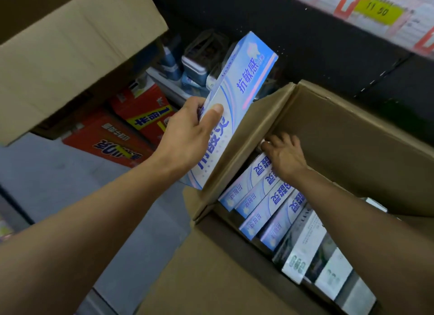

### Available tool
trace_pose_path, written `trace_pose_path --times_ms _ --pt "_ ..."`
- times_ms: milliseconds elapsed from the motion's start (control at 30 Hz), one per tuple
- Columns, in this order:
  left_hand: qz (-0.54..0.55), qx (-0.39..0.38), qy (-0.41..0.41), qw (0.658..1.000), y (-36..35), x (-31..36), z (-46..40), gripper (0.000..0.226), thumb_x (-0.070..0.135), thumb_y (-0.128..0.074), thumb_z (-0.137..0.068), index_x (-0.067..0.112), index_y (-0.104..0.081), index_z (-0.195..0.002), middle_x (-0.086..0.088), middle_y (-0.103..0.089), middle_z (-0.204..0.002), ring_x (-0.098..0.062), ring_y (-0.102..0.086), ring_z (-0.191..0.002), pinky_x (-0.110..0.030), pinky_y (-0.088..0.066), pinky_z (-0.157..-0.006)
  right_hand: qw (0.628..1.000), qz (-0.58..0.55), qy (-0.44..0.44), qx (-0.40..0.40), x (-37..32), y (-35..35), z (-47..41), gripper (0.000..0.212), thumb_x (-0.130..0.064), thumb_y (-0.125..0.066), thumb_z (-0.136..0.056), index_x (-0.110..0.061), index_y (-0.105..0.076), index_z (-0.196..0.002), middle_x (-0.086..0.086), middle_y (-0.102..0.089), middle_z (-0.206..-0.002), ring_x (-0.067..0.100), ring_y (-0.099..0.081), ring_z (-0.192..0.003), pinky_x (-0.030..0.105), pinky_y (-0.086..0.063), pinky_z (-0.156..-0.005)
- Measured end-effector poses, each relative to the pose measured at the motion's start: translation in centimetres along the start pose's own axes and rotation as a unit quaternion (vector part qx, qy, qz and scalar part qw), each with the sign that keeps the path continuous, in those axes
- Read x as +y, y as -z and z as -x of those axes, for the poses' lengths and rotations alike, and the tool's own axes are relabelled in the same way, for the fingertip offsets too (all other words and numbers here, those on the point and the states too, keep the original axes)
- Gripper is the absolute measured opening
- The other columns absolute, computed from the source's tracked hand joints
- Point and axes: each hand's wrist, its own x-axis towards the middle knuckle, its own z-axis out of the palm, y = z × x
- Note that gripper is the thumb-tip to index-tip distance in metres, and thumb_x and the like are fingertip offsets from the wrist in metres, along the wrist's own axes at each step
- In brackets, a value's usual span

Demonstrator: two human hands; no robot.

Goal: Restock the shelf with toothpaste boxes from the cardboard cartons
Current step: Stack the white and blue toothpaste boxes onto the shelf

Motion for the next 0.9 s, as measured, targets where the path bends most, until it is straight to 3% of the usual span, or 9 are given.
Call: trace_pose_path --times_ms 200,367,467,567,633,667,767,833,900 --pt "0.002 -0.014 -0.004 1.0 -0.1 1.2 0.3 0.029 0.044 -0.043 -0.096 0.021 -0.051 -0.111 0.012 -0.06 -0.089 -0.004 -0.06 -0.081 -0.028 -0.048 -0.07 0.988 -0.102 0.03 -0.113 2.8 0.6 2.6 0.044 0.0 -0.043 -0.087 -0.016 -0.049 -0.127 0.007 -0.05 -0.128 0.026 -0.038 -0.123 0.035 -0.038 -0.098" --pt "-0.01 -0.033 -0.015 0.999 -0.6 1.5 0.8 0.028 0.045 -0.042 -0.096 0.022 -0.05 -0.11 0.009 -0.061 -0.092 -0.011 -0.061 -0.086 -0.034 -0.05 -0.074 0.981 -0.126 0.074 -0.127 3.1 0.7 3.0 0.033 -0.017 -0.045 -0.096 -0.018 -0.056 -0.127 0.006 -0.039 -0.145 0.024 -0.027 -0.137 0.032 -0.026 -0.11" --pt "-0.031 -0.03 -0.021 0.999 -0.9 1.4 1.3 0.032 0.045 -0.042 -0.096 0.019 -0.05 -0.113 0.011 -0.058 -0.09 -0.006 -0.059 -0.083 -0.027 -0.047 -0.068 0.975 -0.202 -0.02 -0.087 1.8 0.5 4.0 0.046 -0.025 -0.051 -0.095 -0.023 -0.04 -0.139 0.003 -0.025 -0.152 0.025 -0.026 -0.137 0.032 -0.024 -0.11" --pt "-0.045 -0.027 -0.015 0.999 -0.9 1.3 1.6 0.035 0.046 -0.041 -0.095 0.018 -0.05 -0.115 0.01 -0.057 -0.09 -0.009 -0.058 -0.085 -0.029 -0.046 -0.069 0.949 -0.269 -0.163 -0.004 0.5 0.7 6.3 0.072 0.007 -0.059 -0.078 -0.014 -0.033 -0.142 0.014 -0.027 -0.146 0.031 -0.03 -0.134 0.034 -0.033 -0.103" --pt "-0.045 -0.032 -0.014 0.998 -0.9 1.3 1.8 0.037 0.046 -0.041 -0.095 0.017 -0.049 -0.116 0.007 -0.058 -0.092 -0.012 -0.059 -0.086 -0.031 -0.046 -0.07 0.899 -0.335 -0.282 0.024 -0.3 0.4 8.1 0.058 0.001 -0.062 -0.08 -0.004 -0.039 -0.133 0.017 -0.037 -0.134 0.034 -0.04 -0.124 0.036 -0.04 -0.092" --pt "-0.045 -0.034 -0.015 0.998 -0.9 1.3 1.9 0.037 0.046 -0.041 -0.095 0.017 -0.049 -0.117 0.005 -0.058 -0.093 -0.015 -0.059 -0.087 -0.032 -0.046 -0.07 0.868 -0.37 -0.331 0.005 -0.9 0.0 8.9 0.053 -0.012 -0.066 -0.083 0.0 -0.039 -0.128 0.019 -0.041 -0.131 0.035 -0.044 -0.121 0.037 -0.042 -0.088" --pt "-0.051 -0.034 -0.014 0.998 -1.0 1.5 2.0 0.039 0.046 -0.041 -0.095 0.016 -0.049 -0.118 0.003 -0.057 -0.093 -0.017 -0.057 -0.087 -0.031 -0.045 -0.069 0.821 -0.414 -0.371 -0.129 -3.2 -0.9 10.6 0.076 -0.049 -0.065 -0.081 0.002 -0.033 -0.128 0.019 -0.048 -0.128 0.035 -0.05 -0.118 0.039 -0.045 -0.088" --pt "-0.057 -0.033 -0.018 0.998 -1.1 1.4 1.9 0.038 0.046 -0.041 -0.095 0.016 -0.049 -0.117 0.007 -0.054 -0.087 -0.011 -0.055 -0.08 -0.026 -0.042 -0.063 0.821 -0.403 -0.362 -0.181 -4.6 -1.2 10.8 0.084 -0.054 -0.063 -0.081 -0.001 -0.027 -0.134 0.016 -0.047 -0.133 0.034 -0.048 -0.121 0.038 -0.043 -0.091" --pt "-0.061 -0.032 -0.023 0.997 -1.1 1.2 1.8 0.037 0.046 -0.041 -0.095 0.016 -0.048 -0.115 0.012 -0.052 -0.083 -0.004 -0.052 -0.074 -0.021 -0.038 -0.058 0.848 -0.366 -0.34 -0.177 -5.6 -1.4 10.5 0.077 -0.047 -0.066 -0.081 -0.003 -0.029 -0.132 0.016 -0.048 -0.131 0.034 -0.05 -0.119 0.037 -0.044 -0.089"
